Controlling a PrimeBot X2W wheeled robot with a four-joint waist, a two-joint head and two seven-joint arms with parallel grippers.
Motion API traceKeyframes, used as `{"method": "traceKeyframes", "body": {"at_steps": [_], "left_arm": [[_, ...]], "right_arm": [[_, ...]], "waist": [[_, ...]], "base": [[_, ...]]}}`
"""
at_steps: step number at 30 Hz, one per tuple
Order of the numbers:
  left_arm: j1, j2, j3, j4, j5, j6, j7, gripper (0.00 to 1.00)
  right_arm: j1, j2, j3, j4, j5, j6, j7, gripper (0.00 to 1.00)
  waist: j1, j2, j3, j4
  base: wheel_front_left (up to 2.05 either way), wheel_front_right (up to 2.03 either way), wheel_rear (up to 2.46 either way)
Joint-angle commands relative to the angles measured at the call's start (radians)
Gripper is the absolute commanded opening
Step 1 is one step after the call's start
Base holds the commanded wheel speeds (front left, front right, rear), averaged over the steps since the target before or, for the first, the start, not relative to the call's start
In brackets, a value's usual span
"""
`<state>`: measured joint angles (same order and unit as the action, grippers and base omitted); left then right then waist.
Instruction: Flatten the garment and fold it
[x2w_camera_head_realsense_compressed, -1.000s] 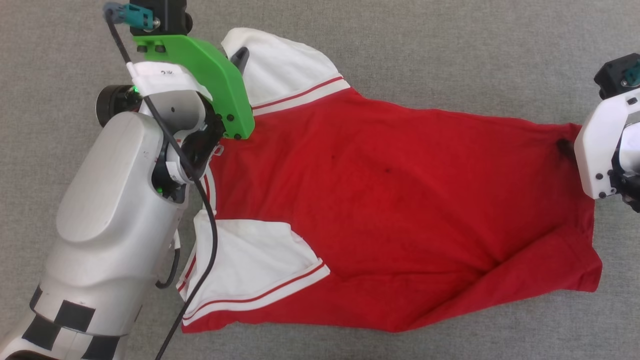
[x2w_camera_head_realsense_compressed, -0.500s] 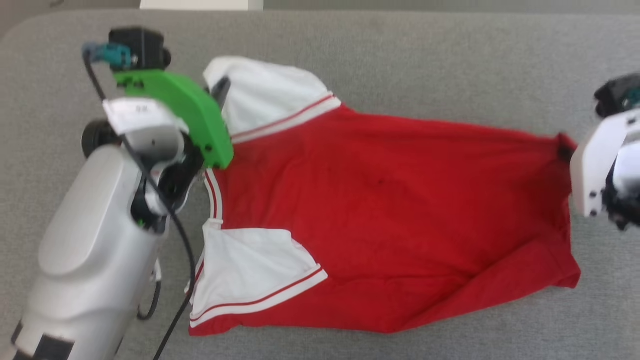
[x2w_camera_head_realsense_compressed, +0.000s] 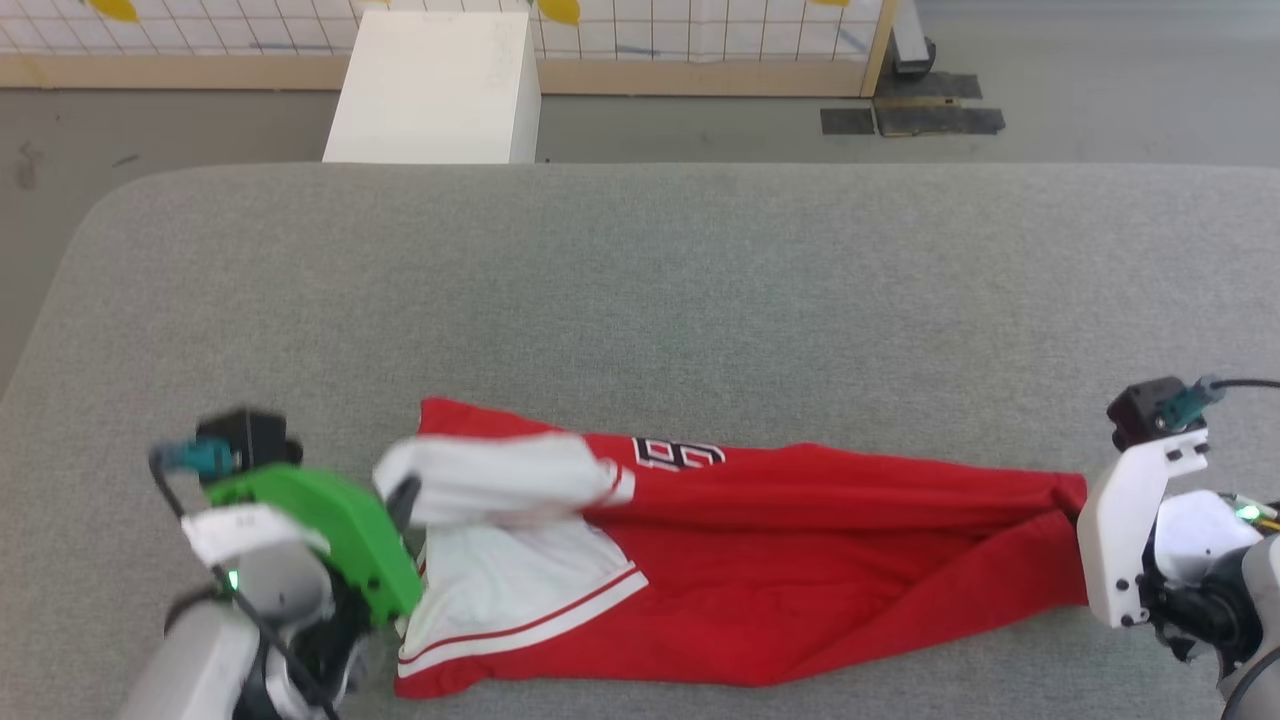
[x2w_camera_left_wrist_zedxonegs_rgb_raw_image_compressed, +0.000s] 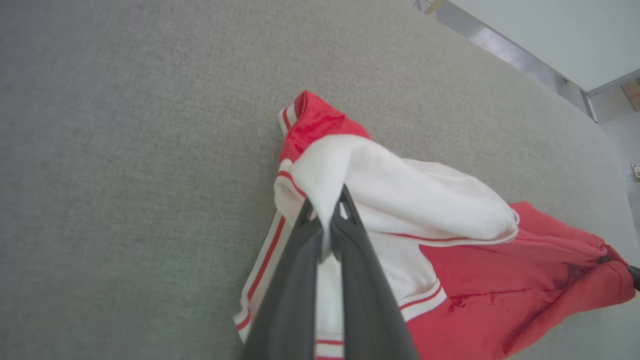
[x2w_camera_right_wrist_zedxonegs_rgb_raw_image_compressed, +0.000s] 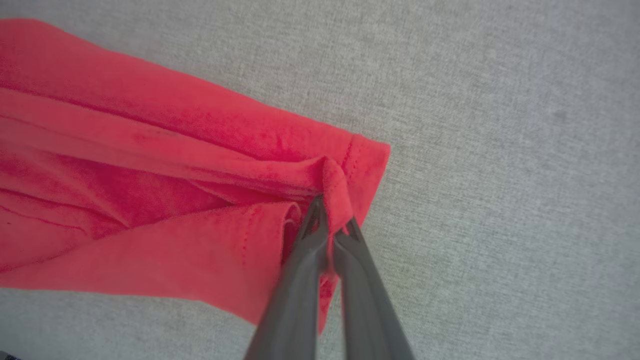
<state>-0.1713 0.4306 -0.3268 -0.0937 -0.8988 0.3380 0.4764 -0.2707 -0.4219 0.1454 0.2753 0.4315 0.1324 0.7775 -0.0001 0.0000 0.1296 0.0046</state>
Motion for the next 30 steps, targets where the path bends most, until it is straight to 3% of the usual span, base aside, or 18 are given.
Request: {"method": "traceKeyframes", "body": {"at_steps": [1, 5, 11, 12, 13, 14, 15, 21, 26, 30], "left_arm": [[0.046, -0.006, 0.011, 0.002, -0.012, 0.012, -0.014, 0.0], [0.14, -0.026, 0.014, 0.044, -0.044, 0.021, -0.024, 0.0], [0.158, -0.049, 0.004, 0.149, -0.063, 0.013, -0.024, 0.0], [0.155, -0.052, 0.004, 0.165, -0.065, 0.011, -0.026, 0.04], [0.151, -0.053, 0.002, 0.184, -0.065, 0.009, -0.025, 0.68], [0.148, -0.052, 0.001, 0.196, -0.063, 0.007, -0.026, 1.0], [0.144, -0.051, 0.003, 0.208, -0.063, 0.005, -0.027, 1.0], [0.133, -0.008, 0.015, 0.176, -0.046, 0.005, -0.028, 1.0], [0.132, 0.031, 0.051, 0.052, -0.061, 0.024, 0.0, 1.0], [0.119, 0.046, 0.111, -0.05, -0.046, 0.019, -0.075, 1.0]], "right_arm": [[0.019, 0.006, -0.006, 0.005, -0.012, -0.002, 0.003, 0.0], [0.058, 0.024, -0.008, 0.025, -0.025, -0.002, 0.01, 0.0], [0.103, 0.052, -0.014, 0.054, -0.045, -0.002, 0.003, 0.0], [0.106, 0.058, -0.018, 0.058, -0.048, -0.002, -0.002, 0.0], [0.109, 0.067, -0.024, 0.062, -0.05, -0.002, -0.008, 0.0], [0.112, 0.073, -0.028, 0.065, -0.05, -0.002, -0.012, 0.33], [0.116, 0.08, -0.033, 0.065, -0.051, -0.002, -0.021, 1.0], [0.163, 0.106, -0.108, 0.001, -0.027, -0.002, -0.041, 1.0], [0.228, 0.116, -0.194, -0.126, 0.009, -0.002, -0.003, 1.0], [0.258, 0.117, -0.27, -0.208, 0.026, -0.002, 0.043, 1.0]], "waist": [[0.0001, 0.0, -0.014, -0.007], [0.0001, 0.0, -0.018, -0.006], [0.0001, 0.0, -0.023, -0.001], [0.0001, 0.0, -0.025, -0.001], [0.0001, 0.0, -0.03, -0.003], [0.0001, 0.0, -0.034, -0.004], [0.0001, 0.0, -0.042, -0.007], [0.0001, 0.0, -0.084, -0.011], [0.0001, 0.0, -0.107, -0.01], [0.0001, 0.0, -0.111, -0.008]], "base": [[0.0, 0.0, 0.0], [0.0, 0.0, 0.0], [0.0, 0.0, 0.0], [0.0, 0.0, 0.0], [0.0, 0.0, 0.0], [0.0, 0.0, 0.0], [0.0, 0.0, 0.0], [0.0, 0.0, 0.0], [0.0, 0.0, 0.0], [0.0, 0.0, 0.0]]}}
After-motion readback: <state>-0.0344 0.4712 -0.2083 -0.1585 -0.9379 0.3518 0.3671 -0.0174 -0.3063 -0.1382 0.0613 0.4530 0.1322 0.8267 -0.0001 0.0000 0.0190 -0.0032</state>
